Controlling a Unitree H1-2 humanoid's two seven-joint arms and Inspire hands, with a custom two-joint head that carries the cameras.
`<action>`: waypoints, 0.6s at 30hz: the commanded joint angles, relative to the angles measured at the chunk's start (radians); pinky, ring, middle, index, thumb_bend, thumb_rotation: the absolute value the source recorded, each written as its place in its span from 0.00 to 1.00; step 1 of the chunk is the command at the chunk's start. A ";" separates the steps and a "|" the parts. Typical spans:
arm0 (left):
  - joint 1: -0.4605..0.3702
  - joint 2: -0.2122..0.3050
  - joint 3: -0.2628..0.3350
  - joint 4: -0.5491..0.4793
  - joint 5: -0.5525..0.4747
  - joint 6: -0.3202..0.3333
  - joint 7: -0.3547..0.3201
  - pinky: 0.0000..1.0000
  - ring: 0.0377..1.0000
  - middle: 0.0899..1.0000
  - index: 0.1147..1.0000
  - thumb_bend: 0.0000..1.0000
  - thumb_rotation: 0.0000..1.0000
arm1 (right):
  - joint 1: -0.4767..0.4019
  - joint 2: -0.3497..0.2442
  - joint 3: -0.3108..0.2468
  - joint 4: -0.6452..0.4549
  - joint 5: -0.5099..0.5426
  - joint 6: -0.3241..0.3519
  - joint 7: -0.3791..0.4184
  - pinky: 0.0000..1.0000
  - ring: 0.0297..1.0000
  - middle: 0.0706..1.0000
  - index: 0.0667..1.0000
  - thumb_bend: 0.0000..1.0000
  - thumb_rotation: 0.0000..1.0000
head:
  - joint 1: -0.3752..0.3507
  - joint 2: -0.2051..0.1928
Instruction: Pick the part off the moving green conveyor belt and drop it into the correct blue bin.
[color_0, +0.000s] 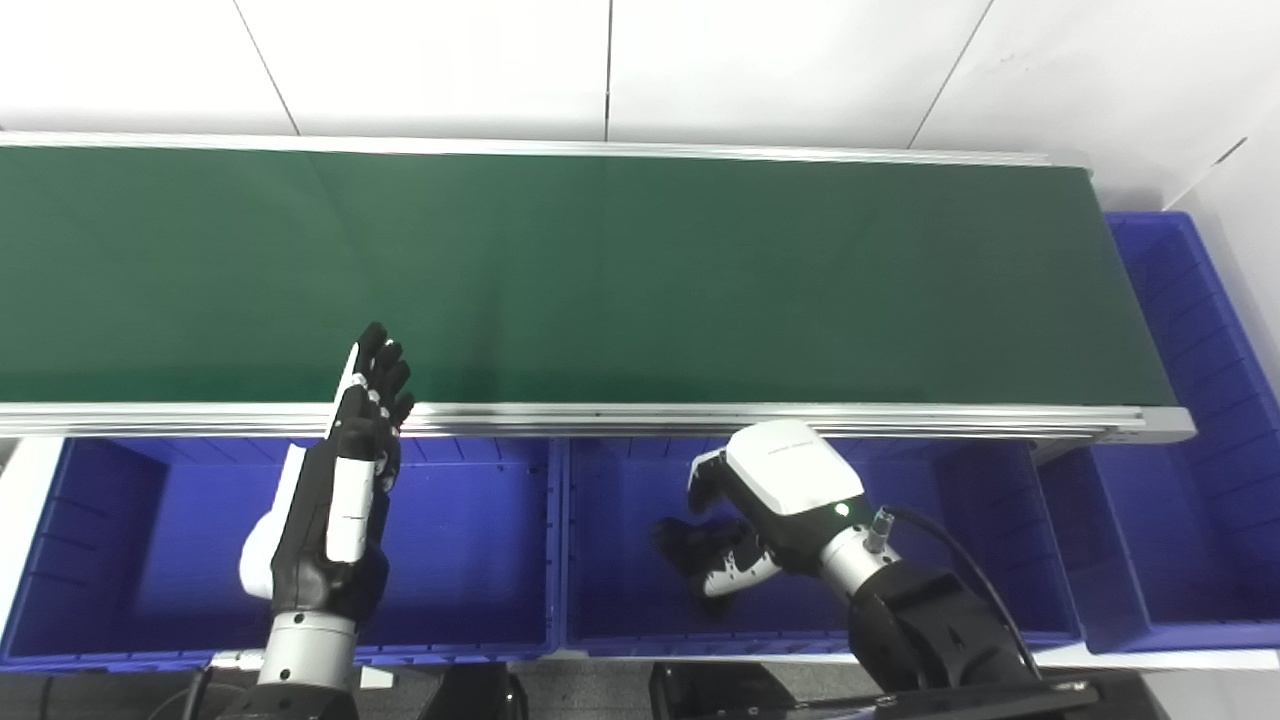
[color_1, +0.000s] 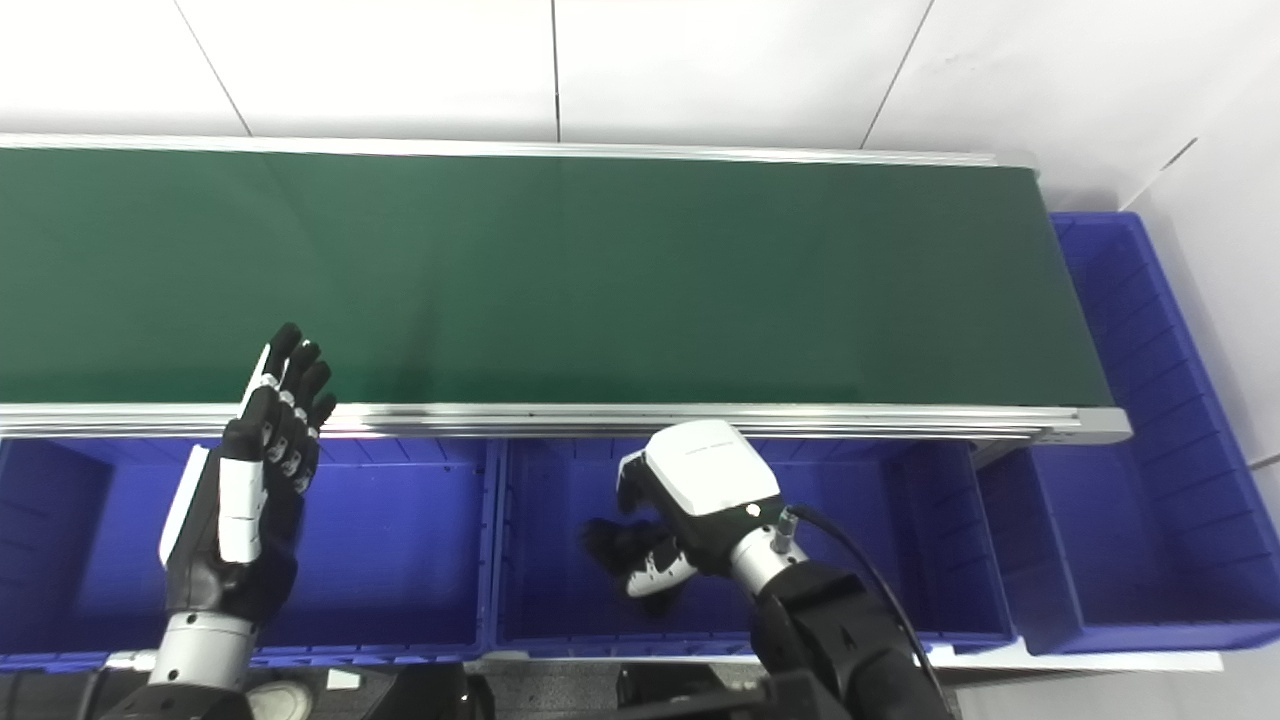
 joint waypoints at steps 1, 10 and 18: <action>0.005 -0.002 -0.007 -0.011 0.001 -0.048 -0.012 1.00 0.99 1.00 1.00 0.66 0.92 | 0.005 0.006 -0.009 -0.022 0.002 -0.018 -0.029 0.49 0.60 0.69 0.73 0.97 0.54 | 0.004 -0.005; 0.013 -0.010 -0.015 0.018 0.008 -0.091 -0.008 1.00 0.98 0.99 1.00 0.63 0.92 | 0.016 0.004 -0.017 -0.028 0.026 -0.020 -0.028 0.49 0.61 0.68 0.73 1.00 0.61 | 0.032 -0.033; 0.028 -0.008 -0.044 0.040 0.061 -0.129 -0.004 1.00 0.97 0.99 1.00 0.64 0.96 | 0.067 0.069 -0.122 -0.171 0.238 0.037 -0.035 0.44 0.55 0.65 0.72 0.87 0.72 | 0.094 -0.070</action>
